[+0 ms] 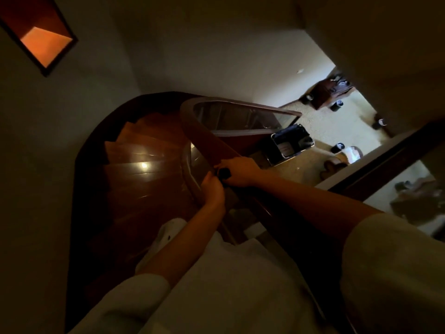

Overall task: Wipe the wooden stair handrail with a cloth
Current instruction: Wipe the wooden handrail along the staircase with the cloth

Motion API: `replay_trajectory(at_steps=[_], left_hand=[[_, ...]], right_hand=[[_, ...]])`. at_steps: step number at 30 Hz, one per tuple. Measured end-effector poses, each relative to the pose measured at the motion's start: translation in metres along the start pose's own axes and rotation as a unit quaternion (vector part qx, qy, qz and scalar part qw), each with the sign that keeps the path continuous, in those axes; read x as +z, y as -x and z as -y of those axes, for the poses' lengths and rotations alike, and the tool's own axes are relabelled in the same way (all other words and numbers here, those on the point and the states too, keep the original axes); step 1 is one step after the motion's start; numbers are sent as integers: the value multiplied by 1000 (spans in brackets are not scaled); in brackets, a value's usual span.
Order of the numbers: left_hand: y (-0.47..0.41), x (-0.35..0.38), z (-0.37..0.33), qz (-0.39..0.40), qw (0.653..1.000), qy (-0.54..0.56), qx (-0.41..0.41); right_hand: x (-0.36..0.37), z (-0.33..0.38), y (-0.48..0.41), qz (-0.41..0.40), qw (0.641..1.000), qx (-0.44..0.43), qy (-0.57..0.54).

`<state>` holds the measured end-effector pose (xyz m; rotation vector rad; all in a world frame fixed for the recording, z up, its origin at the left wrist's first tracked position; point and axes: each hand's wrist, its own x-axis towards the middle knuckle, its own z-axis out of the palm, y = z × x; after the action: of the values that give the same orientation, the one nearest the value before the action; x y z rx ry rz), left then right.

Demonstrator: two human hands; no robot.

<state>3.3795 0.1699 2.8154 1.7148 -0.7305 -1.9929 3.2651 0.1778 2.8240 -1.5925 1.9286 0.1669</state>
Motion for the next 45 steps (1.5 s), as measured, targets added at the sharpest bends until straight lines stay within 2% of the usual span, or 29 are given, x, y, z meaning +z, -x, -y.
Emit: replay_trajectory(at_steps=[3, 7, 10, 12, 14, 16, 18, 21, 24, 31, 34, 37, 42, 45], left_hand=[[5, 4, -4, 70, 993, -90, 10], [27, 1, 3, 151, 976, -156, -1], [49, -6, 10, 192, 973, -123, -19], [71, -11, 16, 225, 969, -82, -63], [98, -16, 20, 274, 954, -38, -119], [118, -25, 20, 317, 936, -12, -150], [126, -34, 15, 334, 928, -10, -166], [112, -48, 1, 312, 937, -41, -152], [85, -65, -14, 274, 954, -55, -112], [39, -96, -48, 159, 986, -36, -45], [27, -98, -60, 118, 992, -27, -26], [20, -88, -63, 105, 994, -30, -24], [35, -64, -44, 158, 984, -66, -47], [44, -54, -31, 176, 980, -81, -55]], right_hand=[[1, 6, 36, -5, 1000, 14, 27], [1, 21, 95, 1, 995, 35, 98], [8, 36, 140, 0, 985, 96, 142], [14, 48, 172, 1, 976, 144, 161], [24, 64, 203, -65, 965, 166, 195], [36, 77, 227, -165, 947, 176, 214], [46, 83, 238, -175, 943, 212, 186], [43, 79, 222, -97, 943, 272, 164], [29, 67, 182, -34, 942, 283, 175], [16, 58, 53, -52, 941, 302, 143], [16, 62, 28, -92, 954, 273, 85], [10, 52, 49, -77, 970, 227, 36], [21, 49, 133, -26, 976, 191, 102], [26, 57, 161, -88, 971, 187, 123]])
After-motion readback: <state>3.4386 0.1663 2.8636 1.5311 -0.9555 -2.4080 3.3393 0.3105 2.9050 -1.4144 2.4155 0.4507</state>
